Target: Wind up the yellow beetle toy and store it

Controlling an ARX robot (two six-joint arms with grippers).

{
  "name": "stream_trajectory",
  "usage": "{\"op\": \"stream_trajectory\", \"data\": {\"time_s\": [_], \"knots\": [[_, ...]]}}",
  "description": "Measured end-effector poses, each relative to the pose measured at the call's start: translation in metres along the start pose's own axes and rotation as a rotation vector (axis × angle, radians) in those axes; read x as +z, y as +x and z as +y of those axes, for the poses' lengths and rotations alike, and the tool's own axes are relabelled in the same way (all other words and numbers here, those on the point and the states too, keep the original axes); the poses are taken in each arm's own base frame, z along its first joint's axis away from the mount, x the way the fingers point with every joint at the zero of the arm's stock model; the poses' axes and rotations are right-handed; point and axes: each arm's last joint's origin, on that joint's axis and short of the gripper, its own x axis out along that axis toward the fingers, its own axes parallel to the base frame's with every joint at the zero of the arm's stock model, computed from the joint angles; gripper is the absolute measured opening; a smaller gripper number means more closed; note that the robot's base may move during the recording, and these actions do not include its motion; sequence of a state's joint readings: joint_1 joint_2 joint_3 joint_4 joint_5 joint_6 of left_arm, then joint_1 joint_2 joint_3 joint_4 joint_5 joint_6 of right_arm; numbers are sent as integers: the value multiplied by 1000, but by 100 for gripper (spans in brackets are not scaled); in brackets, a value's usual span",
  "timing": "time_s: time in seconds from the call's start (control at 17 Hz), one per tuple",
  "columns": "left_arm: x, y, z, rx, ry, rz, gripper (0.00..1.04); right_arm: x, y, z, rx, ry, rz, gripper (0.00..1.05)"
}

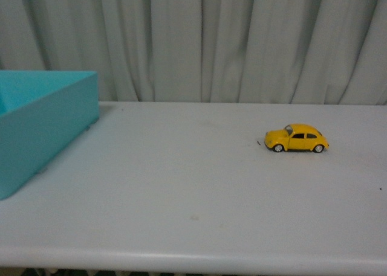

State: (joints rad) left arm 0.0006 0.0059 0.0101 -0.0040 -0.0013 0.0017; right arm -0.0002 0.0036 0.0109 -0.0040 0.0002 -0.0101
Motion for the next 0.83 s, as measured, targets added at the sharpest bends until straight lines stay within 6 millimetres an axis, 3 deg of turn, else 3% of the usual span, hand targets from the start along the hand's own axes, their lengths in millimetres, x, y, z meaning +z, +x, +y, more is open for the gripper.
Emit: {"op": "stream_trajectory", "data": {"time_s": [0.83], "knots": [[0, 0, 0, -1, 0, -2, 98, 0, 0, 0, 0, 2, -1, 98]]}}
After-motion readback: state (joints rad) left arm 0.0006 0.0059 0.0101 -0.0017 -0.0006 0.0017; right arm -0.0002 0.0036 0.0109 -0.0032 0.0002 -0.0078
